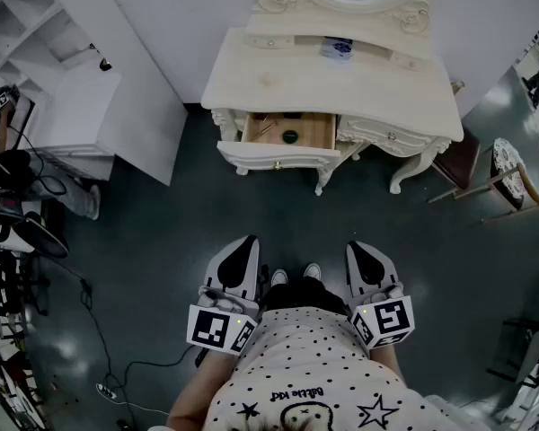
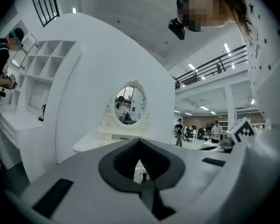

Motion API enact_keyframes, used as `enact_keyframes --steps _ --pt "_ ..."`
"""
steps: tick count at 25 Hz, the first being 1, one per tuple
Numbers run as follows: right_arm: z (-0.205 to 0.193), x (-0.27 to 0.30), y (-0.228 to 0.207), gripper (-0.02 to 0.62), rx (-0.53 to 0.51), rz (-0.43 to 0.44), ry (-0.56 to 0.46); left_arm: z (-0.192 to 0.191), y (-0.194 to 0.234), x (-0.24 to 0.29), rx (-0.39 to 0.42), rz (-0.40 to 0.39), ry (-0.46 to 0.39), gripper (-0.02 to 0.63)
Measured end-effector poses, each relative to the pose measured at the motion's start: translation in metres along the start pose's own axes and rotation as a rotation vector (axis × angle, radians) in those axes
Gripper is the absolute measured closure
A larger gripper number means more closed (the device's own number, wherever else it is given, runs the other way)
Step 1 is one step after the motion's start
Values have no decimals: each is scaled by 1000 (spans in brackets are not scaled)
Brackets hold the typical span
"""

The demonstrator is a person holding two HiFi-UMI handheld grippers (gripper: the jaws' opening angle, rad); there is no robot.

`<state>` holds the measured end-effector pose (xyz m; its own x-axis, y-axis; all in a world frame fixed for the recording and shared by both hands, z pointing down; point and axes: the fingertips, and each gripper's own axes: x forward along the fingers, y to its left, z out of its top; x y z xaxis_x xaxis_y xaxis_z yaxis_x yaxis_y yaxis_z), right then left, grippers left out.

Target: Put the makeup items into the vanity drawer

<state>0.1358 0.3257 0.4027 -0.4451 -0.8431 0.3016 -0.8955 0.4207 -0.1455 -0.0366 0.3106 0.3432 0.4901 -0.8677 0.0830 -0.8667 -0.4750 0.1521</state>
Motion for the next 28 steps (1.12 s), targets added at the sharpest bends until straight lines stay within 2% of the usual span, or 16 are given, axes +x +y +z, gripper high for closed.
enact_keyframes --steps 11,21,28 --pt "3 -3 -4 586 -9 8 -12 1 -2 -1 3 16 -7 611" --pt "-1 -11 -26 586 23 12 -38 -4 -21 11 5 17 -30 611" --pt "-2 -11 -45 586 -17 36 -36 -10 -31 18 -5 40 -46 611"
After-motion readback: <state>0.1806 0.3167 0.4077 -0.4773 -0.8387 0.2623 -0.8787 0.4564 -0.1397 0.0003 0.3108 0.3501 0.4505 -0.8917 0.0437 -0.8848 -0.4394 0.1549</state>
